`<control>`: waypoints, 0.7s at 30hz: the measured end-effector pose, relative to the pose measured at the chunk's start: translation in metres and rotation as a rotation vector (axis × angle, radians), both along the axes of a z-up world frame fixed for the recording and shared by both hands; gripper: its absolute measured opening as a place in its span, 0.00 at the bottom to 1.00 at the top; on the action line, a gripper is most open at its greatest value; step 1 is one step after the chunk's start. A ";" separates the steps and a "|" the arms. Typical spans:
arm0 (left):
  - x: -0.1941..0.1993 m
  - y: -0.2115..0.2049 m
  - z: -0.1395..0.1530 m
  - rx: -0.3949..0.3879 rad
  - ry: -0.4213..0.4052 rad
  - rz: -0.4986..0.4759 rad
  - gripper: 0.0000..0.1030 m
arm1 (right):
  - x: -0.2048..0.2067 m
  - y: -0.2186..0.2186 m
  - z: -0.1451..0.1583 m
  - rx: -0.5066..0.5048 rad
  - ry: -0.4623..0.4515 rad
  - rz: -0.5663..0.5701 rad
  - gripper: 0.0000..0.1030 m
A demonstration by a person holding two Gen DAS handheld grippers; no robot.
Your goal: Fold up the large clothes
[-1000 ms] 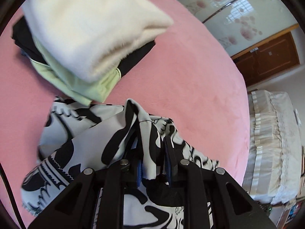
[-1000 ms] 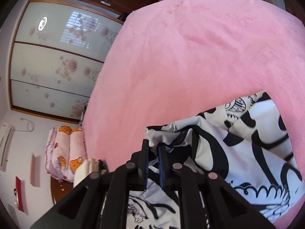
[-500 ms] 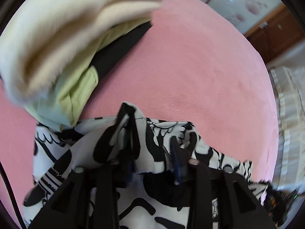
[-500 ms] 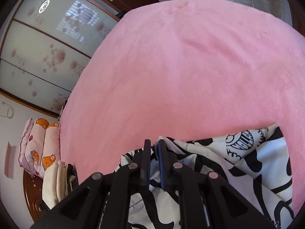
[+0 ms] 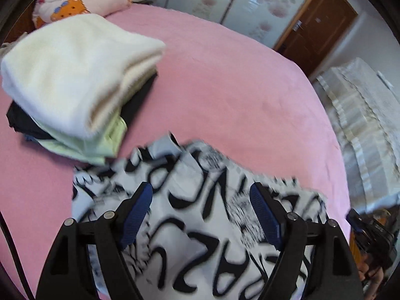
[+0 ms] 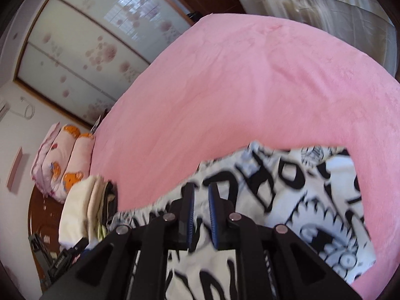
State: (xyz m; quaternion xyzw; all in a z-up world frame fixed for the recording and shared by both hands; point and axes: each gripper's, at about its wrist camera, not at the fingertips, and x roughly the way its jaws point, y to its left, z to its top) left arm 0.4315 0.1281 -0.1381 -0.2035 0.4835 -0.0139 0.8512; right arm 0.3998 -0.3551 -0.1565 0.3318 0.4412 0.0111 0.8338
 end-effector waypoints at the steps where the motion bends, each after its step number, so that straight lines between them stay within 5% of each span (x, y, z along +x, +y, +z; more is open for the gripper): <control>1: -0.006 -0.007 -0.001 -0.006 0.011 -0.016 0.77 | -0.007 0.006 -0.001 -0.009 0.007 0.022 0.11; 4: -0.034 -0.031 -0.011 -0.022 0.032 -0.094 0.71 | -0.031 0.030 -0.010 -0.049 0.038 0.102 0.11; 11: -0.079 -0.080 -0.036 -0.071 0.081 -0.227 0.25 | -0.079 0.083 -0.032 -0.076 0.041 0.270 0.10; 14: -0.092 -0.096 -0.048 -0.132 0.113 -0.280 0.10 | -0.093 0.101 -0.040 -0.109 0.038 0.315 0.00; 21: -0.100 -0.128 -0.059 -0.174 0.133 -0.383 0.07 | -0.106 0.122 -0.059 -0.108 0.031 0.408 0.00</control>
